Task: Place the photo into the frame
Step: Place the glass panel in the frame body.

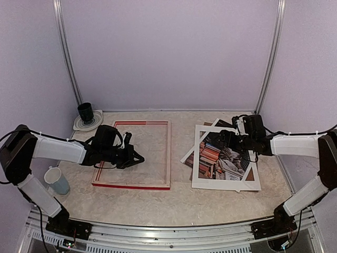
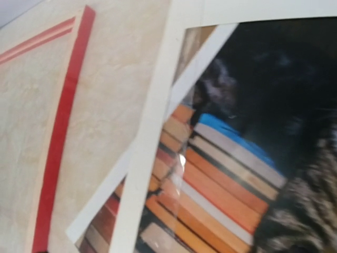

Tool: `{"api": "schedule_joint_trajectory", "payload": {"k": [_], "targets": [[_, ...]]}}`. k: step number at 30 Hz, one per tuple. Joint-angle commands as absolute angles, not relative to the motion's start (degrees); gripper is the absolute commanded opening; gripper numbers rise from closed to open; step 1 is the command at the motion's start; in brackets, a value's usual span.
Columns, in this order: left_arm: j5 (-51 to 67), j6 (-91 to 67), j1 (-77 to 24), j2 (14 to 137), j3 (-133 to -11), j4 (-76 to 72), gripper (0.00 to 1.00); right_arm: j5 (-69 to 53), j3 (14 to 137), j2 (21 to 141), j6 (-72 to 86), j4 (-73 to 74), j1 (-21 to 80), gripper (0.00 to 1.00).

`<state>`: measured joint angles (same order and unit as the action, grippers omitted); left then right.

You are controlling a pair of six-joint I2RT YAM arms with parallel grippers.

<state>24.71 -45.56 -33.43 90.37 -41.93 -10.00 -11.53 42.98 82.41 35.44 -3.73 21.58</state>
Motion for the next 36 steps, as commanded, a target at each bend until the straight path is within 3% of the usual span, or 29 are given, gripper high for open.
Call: {"api": "schedule_joint_trajectory", "payload": {"k": [1, 22, 36], "targets": [[24.0, -42.2, -31.0, 87.2, -40.3, -6.9, 0.00, -11.2, 46.5, 85.5, 35.6, -4.2, 23.7, 0.99], [25.9, -36.5, -24.0, 82.9, -36.4, 2.6, 0.00, -14.6, 58.7, 102.1, 35.2, -0.7, 30.1, 0.99], [27.6, -30.2, -19.0, 85.5, -36.7, 8.7, 0.00, -17.0, 62.8, 105.4, 35.7, -0.4, 31.9, 0.99]]}}
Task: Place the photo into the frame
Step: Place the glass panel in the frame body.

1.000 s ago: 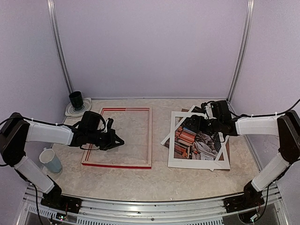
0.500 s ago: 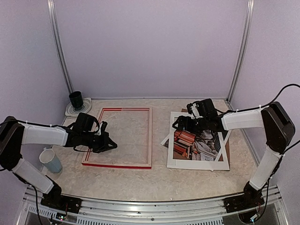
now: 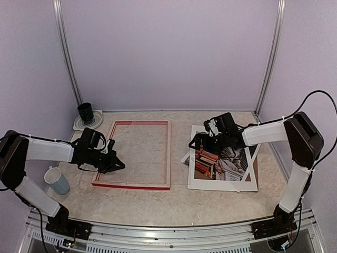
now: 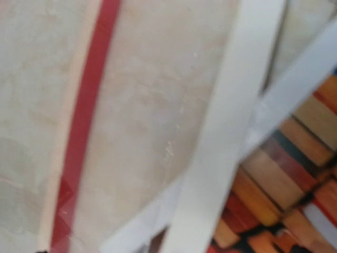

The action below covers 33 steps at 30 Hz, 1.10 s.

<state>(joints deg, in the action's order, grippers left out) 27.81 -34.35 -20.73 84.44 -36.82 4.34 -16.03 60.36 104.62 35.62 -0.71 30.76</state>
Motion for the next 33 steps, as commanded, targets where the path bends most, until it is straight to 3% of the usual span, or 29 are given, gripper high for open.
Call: {"api": "schedule_joint_trajectory", "payload": {"k": [1, 6, 30, 33], "targets": [[27.6, -29.8, -18.6, 85.7, -36.8, 9.3, 0.00, -17.1, 63.1, 105.5, 35.6, -0.4, 32.1, 0.99], [27.7, -28.7, -17.2, 86.2, -36.6, 10.6, 0.02, -17.8, 64.6, 106.3, 35.8, -0.4, 32.9, 0.99], [19.6, -28.1, -13.5, 79.3, -41.5, 14.3, 0.76, -21.9, 69.9, 113.2, 37.8, -1.6, 35.3, 0.99], [18.4, -30.8, -12.6, 78.5, -40.4, 11.4, 0.79, -22.8, 70.9, 114.1, 38.0, -2.7, 35.3, 0.98]]}}
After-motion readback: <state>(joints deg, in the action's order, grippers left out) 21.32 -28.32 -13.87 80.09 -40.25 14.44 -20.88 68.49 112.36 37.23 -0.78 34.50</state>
